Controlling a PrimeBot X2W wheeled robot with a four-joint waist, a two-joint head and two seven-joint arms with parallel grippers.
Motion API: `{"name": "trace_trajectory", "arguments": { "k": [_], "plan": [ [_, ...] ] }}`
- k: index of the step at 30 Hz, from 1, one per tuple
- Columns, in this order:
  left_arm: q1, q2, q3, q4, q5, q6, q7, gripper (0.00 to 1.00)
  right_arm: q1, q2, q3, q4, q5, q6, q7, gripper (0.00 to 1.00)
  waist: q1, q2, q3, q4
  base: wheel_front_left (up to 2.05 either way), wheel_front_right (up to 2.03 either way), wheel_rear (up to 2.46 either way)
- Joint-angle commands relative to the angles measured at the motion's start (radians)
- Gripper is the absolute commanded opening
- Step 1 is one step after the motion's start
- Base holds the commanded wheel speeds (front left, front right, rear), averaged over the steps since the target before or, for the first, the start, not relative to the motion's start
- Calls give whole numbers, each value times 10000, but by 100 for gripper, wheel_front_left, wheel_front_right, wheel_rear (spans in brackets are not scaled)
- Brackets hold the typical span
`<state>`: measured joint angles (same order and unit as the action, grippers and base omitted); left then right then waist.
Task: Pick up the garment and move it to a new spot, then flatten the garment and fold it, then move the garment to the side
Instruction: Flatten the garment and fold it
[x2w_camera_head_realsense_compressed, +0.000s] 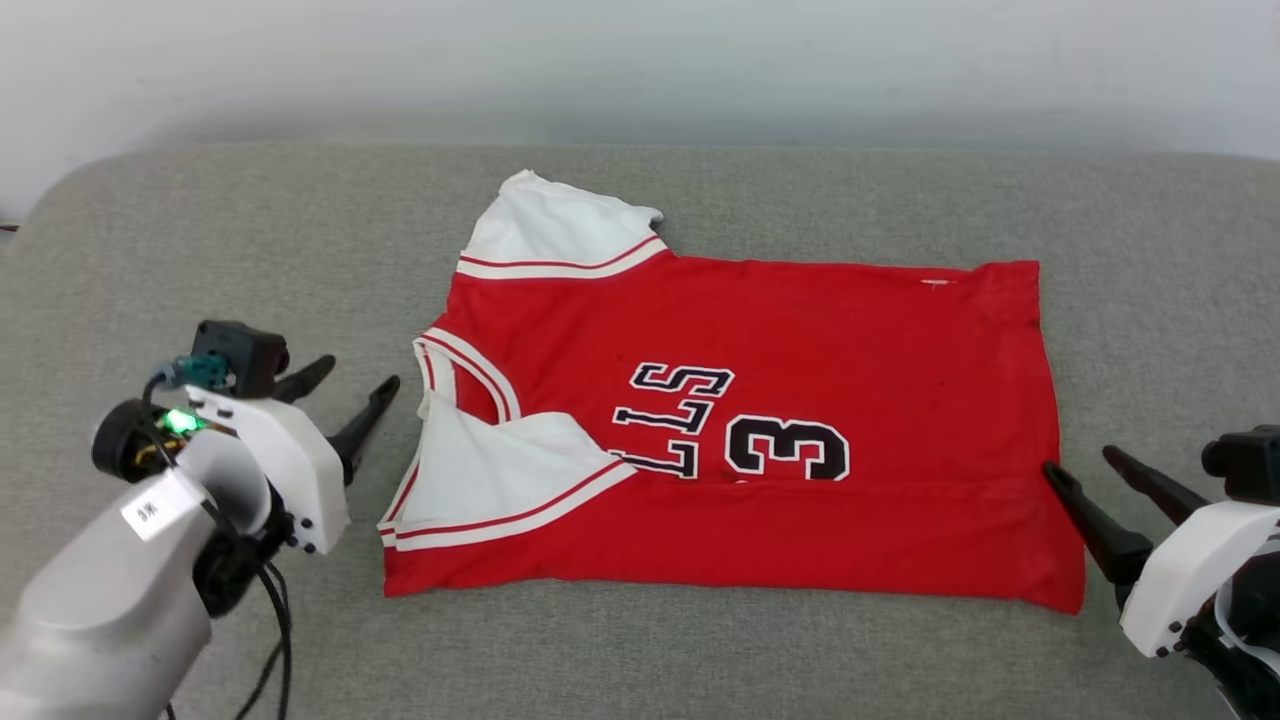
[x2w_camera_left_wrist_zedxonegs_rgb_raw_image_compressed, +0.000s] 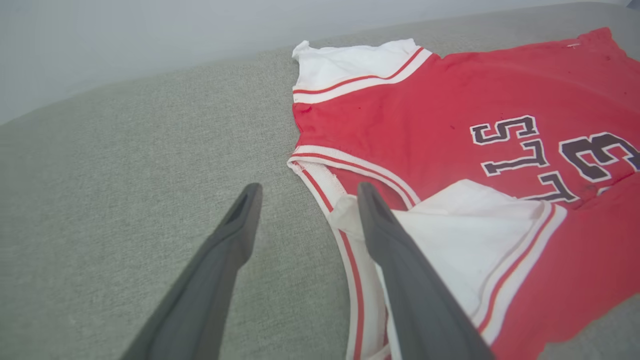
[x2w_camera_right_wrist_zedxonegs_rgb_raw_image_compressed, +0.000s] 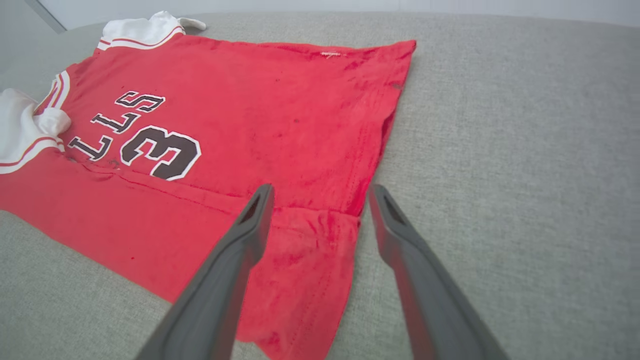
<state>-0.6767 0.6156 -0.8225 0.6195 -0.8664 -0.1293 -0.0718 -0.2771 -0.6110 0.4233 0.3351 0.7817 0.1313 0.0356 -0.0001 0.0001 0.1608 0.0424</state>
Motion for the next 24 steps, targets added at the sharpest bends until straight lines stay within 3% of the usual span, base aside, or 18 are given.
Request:
{"name": "trace_trajectory", "arguments": {
  "k": [1, 6, 8, 16, 24],
  "plan": [
    [-223, 154, -63, -158, -115, -2, 264, 100, 175, 16, -156, -116, -96, -11, -2, 100, 1, -1, -113, 111, 0, 0, 0],
    [-569, 515, -419, -955, -770, -2, 1777, 100, 423, 199, -621, -434, -396, -11, 218, 100, 1, -1, -280, 300, 0, 0, 0],
    [-785, 708, -608, -1477, -1342, -2, 2879, 100, 520, 370, -800, -595, -582, -11, 347, 100, 1, -1, -335, 365, 0, 0, 0],
    [-957, 806, -1000, -1838, -2658, 179, 5794, 100, 590, 762, -1089, -869, -940, -11, 701, 100, 1, -1, -365, 322, 0, 0, 0],
    [-769, 777, -1594, -1705, -2853, 517, 7418, 100, 552, 900, -1216, -1063, -1078, -11, 929, 100, 1, -1, -192, 28, 0, 0, 0]
  ]
}}
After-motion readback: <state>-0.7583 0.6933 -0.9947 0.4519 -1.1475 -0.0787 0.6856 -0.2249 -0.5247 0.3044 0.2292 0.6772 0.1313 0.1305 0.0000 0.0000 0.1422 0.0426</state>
